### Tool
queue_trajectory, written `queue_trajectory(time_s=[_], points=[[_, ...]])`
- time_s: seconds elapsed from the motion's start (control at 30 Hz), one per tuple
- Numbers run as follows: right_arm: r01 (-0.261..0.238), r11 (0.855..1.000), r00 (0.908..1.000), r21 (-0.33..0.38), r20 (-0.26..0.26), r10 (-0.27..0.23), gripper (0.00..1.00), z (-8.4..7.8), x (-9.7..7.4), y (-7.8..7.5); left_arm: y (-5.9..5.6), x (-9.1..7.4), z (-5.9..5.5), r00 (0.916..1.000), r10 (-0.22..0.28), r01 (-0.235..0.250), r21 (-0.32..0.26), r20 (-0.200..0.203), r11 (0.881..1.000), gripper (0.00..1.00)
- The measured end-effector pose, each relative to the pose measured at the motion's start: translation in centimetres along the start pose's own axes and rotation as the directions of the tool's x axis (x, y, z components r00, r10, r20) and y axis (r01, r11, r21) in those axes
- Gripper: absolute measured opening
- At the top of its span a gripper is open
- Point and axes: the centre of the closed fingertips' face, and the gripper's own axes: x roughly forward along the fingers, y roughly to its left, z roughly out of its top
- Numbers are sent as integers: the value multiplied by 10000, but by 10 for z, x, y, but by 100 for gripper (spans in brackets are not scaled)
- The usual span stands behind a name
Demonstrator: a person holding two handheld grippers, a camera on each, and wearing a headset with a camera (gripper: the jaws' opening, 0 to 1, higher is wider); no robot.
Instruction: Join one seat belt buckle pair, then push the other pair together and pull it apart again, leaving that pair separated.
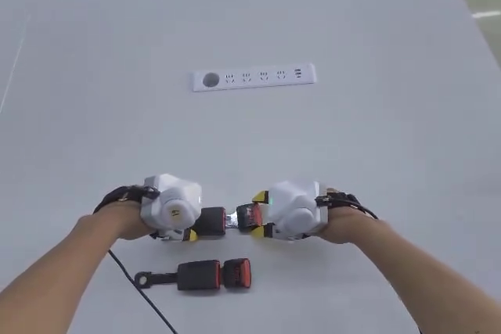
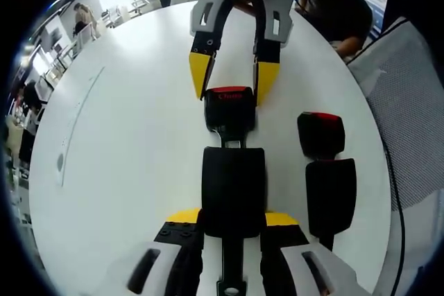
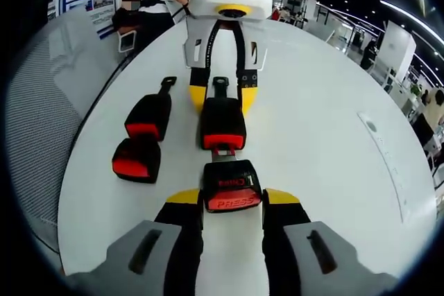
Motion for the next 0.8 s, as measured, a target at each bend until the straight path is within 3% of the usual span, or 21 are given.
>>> queue_trajectory(time_s=[0.57,0.8], points=[[69,9966,9999,825,-106,-61,29,3,2,2,0,0,0,10000,45,-45,-72,16,10000,30],[40,9967,9999,808,-114,-31,28,3,3,2,0,0,0,10000,13,-13,29,-33,10000,30]])
